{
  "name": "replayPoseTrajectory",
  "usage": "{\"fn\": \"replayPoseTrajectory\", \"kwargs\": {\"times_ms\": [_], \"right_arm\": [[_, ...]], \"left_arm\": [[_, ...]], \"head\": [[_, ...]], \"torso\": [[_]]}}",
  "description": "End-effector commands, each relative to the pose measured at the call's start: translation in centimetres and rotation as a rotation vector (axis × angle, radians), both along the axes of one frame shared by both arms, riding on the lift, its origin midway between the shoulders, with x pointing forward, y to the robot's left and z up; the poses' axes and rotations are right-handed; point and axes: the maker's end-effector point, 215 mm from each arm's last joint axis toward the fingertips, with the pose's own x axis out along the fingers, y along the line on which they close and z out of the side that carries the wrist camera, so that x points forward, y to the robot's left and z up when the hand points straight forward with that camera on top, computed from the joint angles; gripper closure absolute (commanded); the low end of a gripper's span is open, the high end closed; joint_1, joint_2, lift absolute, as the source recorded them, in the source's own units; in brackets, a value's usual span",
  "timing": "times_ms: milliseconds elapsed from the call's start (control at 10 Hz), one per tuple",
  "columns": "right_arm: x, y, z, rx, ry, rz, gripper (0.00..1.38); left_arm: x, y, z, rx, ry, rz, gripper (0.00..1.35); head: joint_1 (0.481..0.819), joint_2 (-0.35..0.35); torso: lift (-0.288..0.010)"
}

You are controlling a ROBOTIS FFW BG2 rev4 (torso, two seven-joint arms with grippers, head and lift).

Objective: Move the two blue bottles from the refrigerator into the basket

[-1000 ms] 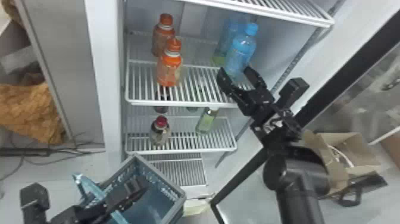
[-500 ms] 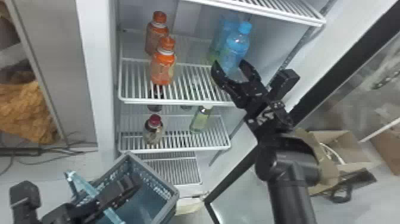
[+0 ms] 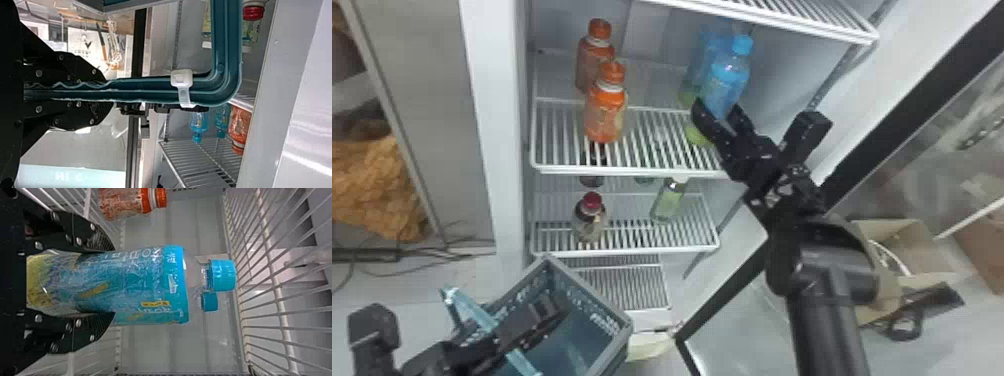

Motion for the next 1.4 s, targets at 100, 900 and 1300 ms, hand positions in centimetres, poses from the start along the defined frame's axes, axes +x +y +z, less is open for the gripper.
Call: {"fn": "replayPoseTrajectory", "kwargs": {"times_ms": [100, 900, 1300], "right_arm": [[-0.9, -1.5, 0.1, -0.011, -0.006, -0.030, 1.27], [-10.0, 4.0, 1.0, 0.091, 0.075, 0.141, 1.27], [-14.2, 8.5, -0.7, 0.147, 0.196, 0.270, 1.27]], "left_arm": [[0.0, -0.1, 0.0, 0.000, 0.000, -0.002, 1.20], [-0.1, -0.1, 0.0, -0.002, 0.001, 0.001, 1.20], [-0.2, 0.1, -0.1, -0.006, 0.007, 0.006, 1.20]], "head": [[0.695, -0.350], [0.695, -0.350], [0.695, -0.331]], "torso": [[0.000], [0.000], [0.000]]}}
